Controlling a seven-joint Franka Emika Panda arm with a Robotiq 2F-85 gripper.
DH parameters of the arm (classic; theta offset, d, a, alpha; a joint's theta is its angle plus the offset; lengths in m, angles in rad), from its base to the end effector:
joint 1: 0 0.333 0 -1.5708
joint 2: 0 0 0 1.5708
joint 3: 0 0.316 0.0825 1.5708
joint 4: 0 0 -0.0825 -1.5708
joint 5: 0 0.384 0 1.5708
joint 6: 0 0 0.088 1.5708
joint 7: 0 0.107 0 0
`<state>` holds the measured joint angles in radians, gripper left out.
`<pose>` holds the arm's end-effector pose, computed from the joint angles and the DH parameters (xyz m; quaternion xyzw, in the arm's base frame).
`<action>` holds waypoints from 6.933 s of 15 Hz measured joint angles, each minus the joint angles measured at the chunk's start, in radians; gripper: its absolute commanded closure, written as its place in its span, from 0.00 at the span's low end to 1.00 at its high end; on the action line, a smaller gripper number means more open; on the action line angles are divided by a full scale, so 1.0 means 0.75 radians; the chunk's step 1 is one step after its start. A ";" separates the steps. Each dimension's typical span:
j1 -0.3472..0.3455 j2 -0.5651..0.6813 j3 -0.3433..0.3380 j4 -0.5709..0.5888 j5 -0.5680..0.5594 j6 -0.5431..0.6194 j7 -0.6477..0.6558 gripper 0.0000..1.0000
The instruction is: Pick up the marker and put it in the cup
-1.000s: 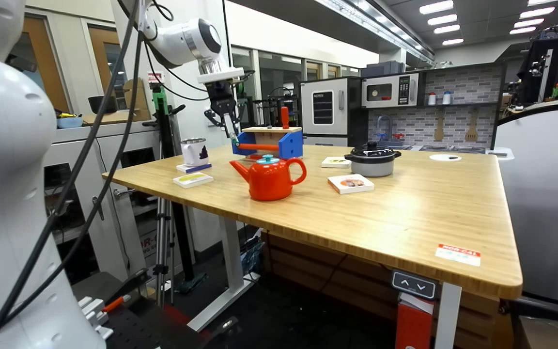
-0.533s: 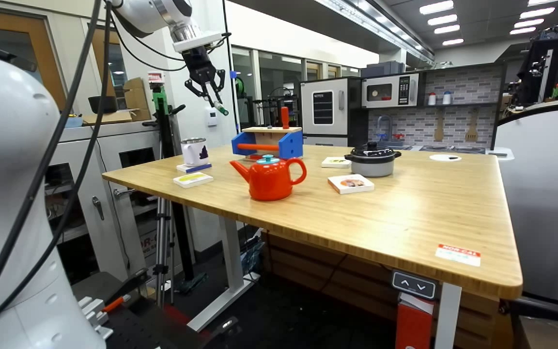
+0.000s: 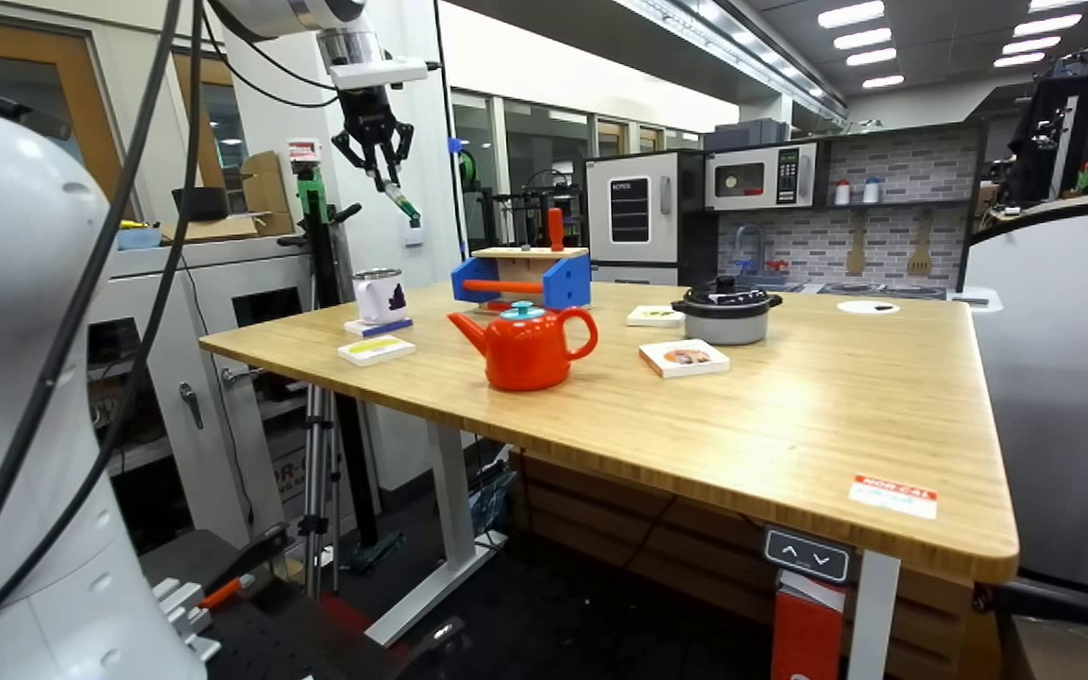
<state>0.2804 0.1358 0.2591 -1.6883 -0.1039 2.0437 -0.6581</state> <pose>0.5438 0.3090 0.5361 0.8117 0.5724 0.1099 0.0381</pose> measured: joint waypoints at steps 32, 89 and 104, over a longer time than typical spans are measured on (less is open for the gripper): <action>0.160 0.359 0.105 0.395 -0.035 -0.058 -0.451 0.92; 0.060 0.608 0.137 0.550 0.280 -0.142 -0.814 0.94; 0.063 0.608 0.135 0.513 0.278 -0.142 -0.785 0.11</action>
<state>0.3280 0.5916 0.3602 -1.3034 0.1050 1.9372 -1.2467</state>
